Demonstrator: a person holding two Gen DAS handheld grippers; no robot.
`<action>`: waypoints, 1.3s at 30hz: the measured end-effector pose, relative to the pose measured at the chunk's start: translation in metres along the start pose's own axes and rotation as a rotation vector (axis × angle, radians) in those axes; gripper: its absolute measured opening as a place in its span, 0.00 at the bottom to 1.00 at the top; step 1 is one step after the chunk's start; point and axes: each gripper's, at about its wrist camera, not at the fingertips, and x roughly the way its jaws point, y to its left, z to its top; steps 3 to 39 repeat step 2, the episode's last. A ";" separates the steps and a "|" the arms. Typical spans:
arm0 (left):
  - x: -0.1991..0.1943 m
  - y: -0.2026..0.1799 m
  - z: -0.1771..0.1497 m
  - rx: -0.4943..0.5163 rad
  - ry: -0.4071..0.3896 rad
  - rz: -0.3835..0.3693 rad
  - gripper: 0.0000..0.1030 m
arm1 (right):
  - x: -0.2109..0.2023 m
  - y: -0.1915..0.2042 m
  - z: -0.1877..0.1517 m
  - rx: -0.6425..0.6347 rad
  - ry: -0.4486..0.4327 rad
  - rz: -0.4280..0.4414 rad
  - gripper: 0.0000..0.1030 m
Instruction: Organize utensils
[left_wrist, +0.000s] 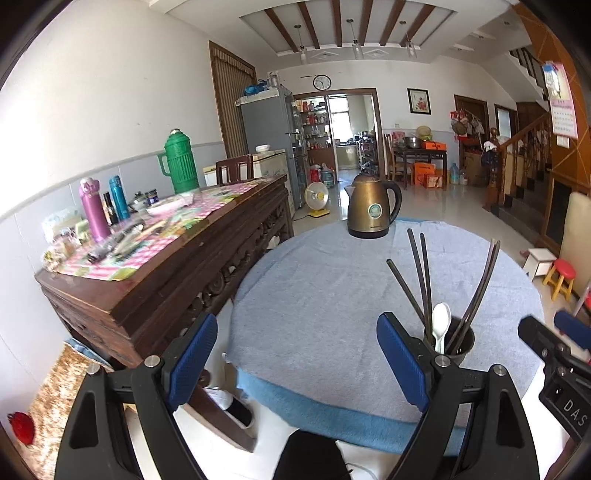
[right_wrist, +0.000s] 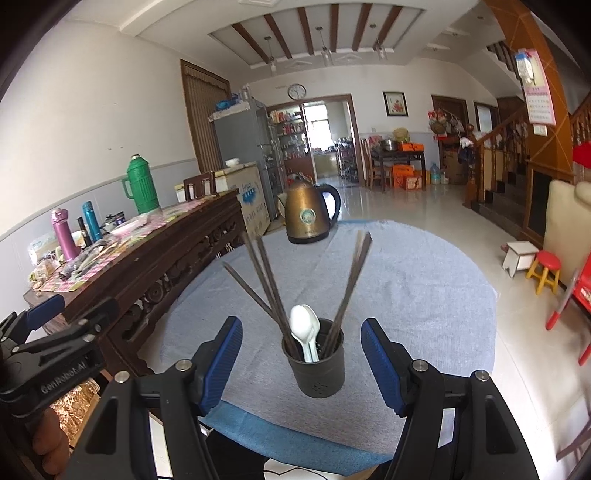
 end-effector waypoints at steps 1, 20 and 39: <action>0.011 0.001 0.001 -0.007 0.012 -0.007 0.86 | 0.006 -0.007 -0.001 0.011 0.007 -0.011 0.69; 0.023 0.003 0.003 -0.009 0.028 -0.007 0.86 | 0.012 -0.015 -0.002 0.024 0.017 -0.029 0.69; 0.023 0.003 0.003 -0.009 0.028 -0.007 0.86 | 0.012 -0.015 -0.002 0.024 0.017 -0.029 0.69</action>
